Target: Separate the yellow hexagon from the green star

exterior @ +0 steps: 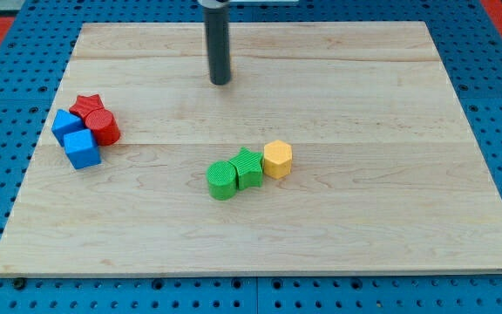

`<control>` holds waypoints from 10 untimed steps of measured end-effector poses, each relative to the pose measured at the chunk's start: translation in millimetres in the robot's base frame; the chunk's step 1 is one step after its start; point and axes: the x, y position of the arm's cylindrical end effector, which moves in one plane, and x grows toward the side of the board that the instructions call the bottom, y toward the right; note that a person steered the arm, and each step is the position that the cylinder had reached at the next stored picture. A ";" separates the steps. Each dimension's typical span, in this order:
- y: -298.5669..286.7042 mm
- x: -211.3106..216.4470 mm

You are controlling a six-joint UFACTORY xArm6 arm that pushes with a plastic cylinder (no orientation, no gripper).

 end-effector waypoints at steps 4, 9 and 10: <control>-57.4 -92.7; 131.7 111.1; 164.0 196.2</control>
